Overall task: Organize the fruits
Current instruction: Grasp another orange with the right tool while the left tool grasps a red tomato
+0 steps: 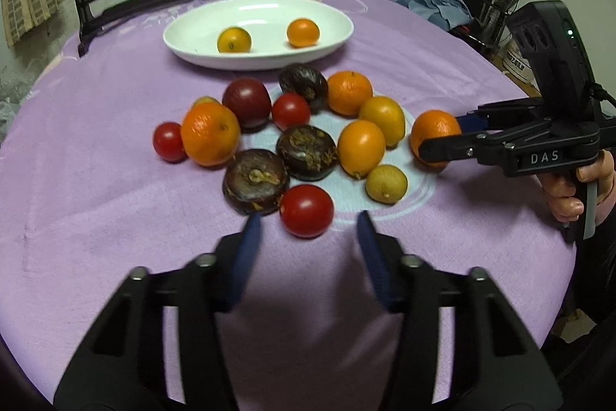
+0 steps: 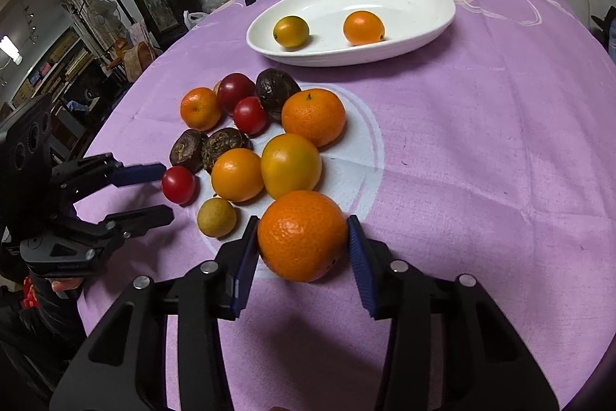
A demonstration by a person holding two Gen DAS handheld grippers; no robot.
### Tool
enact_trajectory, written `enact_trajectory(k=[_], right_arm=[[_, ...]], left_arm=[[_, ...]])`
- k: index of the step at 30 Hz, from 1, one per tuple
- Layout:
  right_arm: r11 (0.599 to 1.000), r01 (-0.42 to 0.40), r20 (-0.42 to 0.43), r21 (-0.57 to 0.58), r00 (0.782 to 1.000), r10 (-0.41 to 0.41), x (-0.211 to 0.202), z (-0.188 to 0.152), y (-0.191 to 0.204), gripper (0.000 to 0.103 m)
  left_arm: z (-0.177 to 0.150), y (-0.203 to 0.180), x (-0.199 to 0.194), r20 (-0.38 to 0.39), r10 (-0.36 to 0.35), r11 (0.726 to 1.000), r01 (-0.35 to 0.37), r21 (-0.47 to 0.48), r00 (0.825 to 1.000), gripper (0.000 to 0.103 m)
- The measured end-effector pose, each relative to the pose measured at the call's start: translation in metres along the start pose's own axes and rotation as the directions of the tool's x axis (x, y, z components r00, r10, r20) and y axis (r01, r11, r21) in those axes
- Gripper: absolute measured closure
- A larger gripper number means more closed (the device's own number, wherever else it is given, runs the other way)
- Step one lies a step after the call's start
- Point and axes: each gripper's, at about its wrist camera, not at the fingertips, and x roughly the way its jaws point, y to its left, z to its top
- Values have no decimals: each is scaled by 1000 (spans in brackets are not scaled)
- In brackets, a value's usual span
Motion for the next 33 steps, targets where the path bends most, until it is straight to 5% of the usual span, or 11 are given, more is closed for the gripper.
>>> enact_trajectory(k=[19,26,33], right_arm=[[1000,-29,48,-11,998,30,-13,-2,7,59],[999,-38,51,3,998,38,-13,-3,3,59],[994,-106,110,-11,988,106,-20,4,6,59]], left_arm=[[14,-10,20,-31,54,999,-54,-5,998,70],[13,-1,16,-14,0,999,0,-54,1000,72],[29,4,-12,108,-120,989,128,-71,987,72]])
